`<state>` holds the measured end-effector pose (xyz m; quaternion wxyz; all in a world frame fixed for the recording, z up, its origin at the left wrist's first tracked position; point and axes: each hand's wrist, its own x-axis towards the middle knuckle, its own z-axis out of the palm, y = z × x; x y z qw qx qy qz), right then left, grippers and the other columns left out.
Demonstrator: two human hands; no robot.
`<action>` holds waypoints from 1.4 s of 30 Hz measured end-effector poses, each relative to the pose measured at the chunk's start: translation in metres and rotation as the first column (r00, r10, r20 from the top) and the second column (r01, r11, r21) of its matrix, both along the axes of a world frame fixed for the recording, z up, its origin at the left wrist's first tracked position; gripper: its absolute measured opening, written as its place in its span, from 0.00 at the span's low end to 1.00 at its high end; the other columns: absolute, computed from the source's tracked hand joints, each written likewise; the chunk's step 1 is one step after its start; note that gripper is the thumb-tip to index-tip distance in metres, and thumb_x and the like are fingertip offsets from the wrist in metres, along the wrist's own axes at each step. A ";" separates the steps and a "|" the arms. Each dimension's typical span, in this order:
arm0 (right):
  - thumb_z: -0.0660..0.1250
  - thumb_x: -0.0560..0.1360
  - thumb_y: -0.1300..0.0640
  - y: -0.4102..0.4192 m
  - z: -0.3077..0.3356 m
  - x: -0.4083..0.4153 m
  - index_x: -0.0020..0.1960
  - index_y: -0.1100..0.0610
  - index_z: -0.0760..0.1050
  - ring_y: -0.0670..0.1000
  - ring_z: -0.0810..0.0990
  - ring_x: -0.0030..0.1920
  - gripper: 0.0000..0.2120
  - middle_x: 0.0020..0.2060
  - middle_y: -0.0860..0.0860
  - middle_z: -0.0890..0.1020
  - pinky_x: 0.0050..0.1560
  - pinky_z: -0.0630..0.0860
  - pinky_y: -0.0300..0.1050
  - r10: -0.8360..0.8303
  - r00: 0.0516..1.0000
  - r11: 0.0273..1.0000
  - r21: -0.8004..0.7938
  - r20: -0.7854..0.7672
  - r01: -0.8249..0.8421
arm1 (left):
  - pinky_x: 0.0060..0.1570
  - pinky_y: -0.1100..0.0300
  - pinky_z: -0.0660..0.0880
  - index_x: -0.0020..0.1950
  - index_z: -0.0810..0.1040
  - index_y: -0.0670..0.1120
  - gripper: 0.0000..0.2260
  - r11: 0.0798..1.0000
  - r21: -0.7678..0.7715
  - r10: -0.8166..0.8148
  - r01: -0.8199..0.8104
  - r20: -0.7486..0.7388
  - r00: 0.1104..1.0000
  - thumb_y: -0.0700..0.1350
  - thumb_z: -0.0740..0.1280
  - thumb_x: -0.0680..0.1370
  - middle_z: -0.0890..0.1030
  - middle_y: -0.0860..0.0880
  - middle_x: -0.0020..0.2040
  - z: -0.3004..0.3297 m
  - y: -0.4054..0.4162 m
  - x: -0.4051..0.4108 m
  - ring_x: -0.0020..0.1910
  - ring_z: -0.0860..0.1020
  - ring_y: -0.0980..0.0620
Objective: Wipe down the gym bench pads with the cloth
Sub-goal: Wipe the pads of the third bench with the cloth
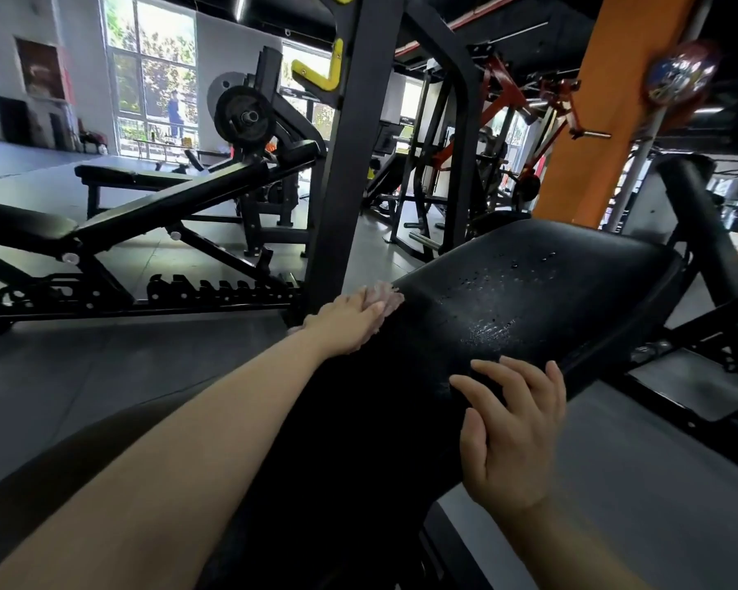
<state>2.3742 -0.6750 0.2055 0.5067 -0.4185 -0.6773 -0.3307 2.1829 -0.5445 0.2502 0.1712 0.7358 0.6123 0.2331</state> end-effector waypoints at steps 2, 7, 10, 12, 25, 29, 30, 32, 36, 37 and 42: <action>0.55 0.71 0.54 0.000 0.000 0.000 0.43 0.58 0.84 0.56 0.73 0.55 0.19 0.45 0.56 0.83 0.66 0.59 0.60 -0.008 1.000 1.000 -0.003 0.011 0.008 | 0.67 0.38 0.60 0.76 0.56 0.53 0.32 1.000 -0.017 0.006 -0.005 0.029 1.000 0.65 0.46 0.74 0.65 0.46 0.73 0.007 0.005 0.012 0.70 0.64 0.42; 0.55 0.72 0.53 -0.005 0.002 0.000 0.45 0.58 0.83 0.56 0.72 0.56 0.19 0.47 0.56 0.82 0.66 0.59 0.59 -0.034 0.999 0.999 -0.034 0.021 0.035 | 0.71 0.38 0.44 0.78 0.45 0.49 0.27 0.992 0.095 -0.076 0.089 -0.130 0.989 0.57 0.46 0.82 0.47 0.48 0.78 0.010 -0.030 0.041 0.76 0.44 0.47; 0.54 0.74 0.53 -0.010 0.003 0.000 0.50 0.56 0.80 0.56 0.72 0.58 0.17 0.51 0.56 0.81 0.69 0.55 0.58 -0.030 0.999 0.994 -0.107 0.035 0.034 | 0.72 0.40 0.39 0.77 0.42 0.49 0.26 0.975 0.099 -0.177 0.198 -0.191 0.966 0.55 0.46 0.82 0.40 0.50 0.78 0.001 -0.072 0.042 0.75 0.37 0.52; 0.55 0.75 0.52 -0.013 0.005 0.003 0.56 0.54 0.74 0.56 0.71 0.61 0.15 0.58 0.55 0.77 0.72 0.52 0.55 -0.008 0.999 0.987 -0.159 0.042 0.015 | 0.72 0.42 0.38 0.77 0.39 0.50 0.27 0.964 0.118 -0.208 0.239 -0.225 0.952 0.55 0.46 0.82 0.37 0.50 0.77 -0.006 -0.105 0.039 0.75 0.34 0.53; 0.44 0.82 0.43 -0.010 -0.003 0.062 0.75 0.58 0.52 0.54 0.51 0.76 0.27 0.75 0.56 0.53 0.74 0.49 0.49 -0.198 0.970 0.942 -0.301 -0.139 0.149 | 0.72 0.43 0.38 0.77 0.37 0.49 0.30 0.947 0.185 -0.187 0.262 -0.343 0.920 0.60 0.45 0.80 0.35 0.50 0.77 -0.001 -0.144 0.080 0.74 0.33 0.51; 0.44 0.81 0.42 -0.010 -0.006 0.059 0.76 0.55 0.50 0.51 0.48 0.76 0.27 0.76 0.52 0.50 0.75 0.50 0.51 -0.165 0.968 0.937 -0.337 -0.190 0.094 | 0.72 0.41 0.39 0.77 0.41 0.52 0.28 0.967 0.134 -0.186 0.216 -0.207 0.960 0.59 0.46 0.81 0.39 0.52 0.78 0.014 -0.081 0.075 0.76 0.37 0.53; 0.44 0.81 0.42 -0.010 -0.006 0.059 0.76 0.54 0.50 0.51 0.48 0.77 0.27 0.76 0.51 0.50 0.75 0.51 0.52 -0.163 0.967 0.936 -0.340 -0.195 0.089 | 0.72 0.40 0.40 0.77 0.41 0.52 0.28 0.975 0.119 -0.164 0.188 -0.190 0.968 0.60 0.45 0.80 0.40 0.51 0.78 0.015 -0.069 0.072 0.76 0.38 0.52; 0.43 0.81 0.41 -0.011 -0.005 0.060 0.76 0.54 0.50 0.51 0.48 0.76 0.27 0.76 0.51 0.50 0.74 0.53 0.54 -0.172 0.967 0.933 -0.346 -0.186 0.100 | 0.72 0.39 0.41 0.77 0.42 0.52 0.28 0.986 0.094 -0.123 0.138 -0.154 0.980 0.60 0.45 0.80 0.41 0.51 0.78 0.016 -0.056 0.067 0.76 0.39 0.51; 0.44 0.81 0.41 -0.012 -0.003 0.061 0.75 0.54 0.51 0.53 0.50 0.76 0.27 0.76 0.55 0.53 0.73 0.56 0.57 -0.167 0.970 0.933 -0.346 -0.176 0.098 | 0.71 0.37 0.40 0.77 0.41 0.52 0.28 0.988 0.093 -0.112 0.127 -0.156 0.981 0.59 0.45 0.81 0.40 0.50 0.78 0.015 -0.079 0.065 0.76 0.38 0.50; 0.44 0.81 0.41 -0.012 -0.003 0.061 0.75 0.54 0.51 0.53 0.50 0.76 0.27 0.76 0.55 0.54 0.73 0.56 0.58 -0.160 0.971 0.935 -0.344 -0.180 0.090 | 0.71 0.38 0.39 0.77 0.40 0.52 0.27 0.986 0.092 -0.122 0.139 -0.171 0.978 0.58 0.45 0.81 0.39 0.50 0.78 0.012 -0.091 0.063 0.76 0.37 0.50; 0.44 0.81 0.40 -0.009 -0.004 0.060 0.75 0.52 0.51 0.53 0.52 0.75 0.27 0.75 0.56 0.56 0.73 0.56 0.56 -0.108 0.966 0.949 -0.315 -0.236 0.029 | 0.72 0.45 0.36 0.67 0.25 0.55 0.40 0.952 0.140 -0.204 0.270 -0.365 0.908 0.75 0.24 0.60 0.27 0.55 0.72 -0.015 -0.156 0.047 0.72 0.29 0.55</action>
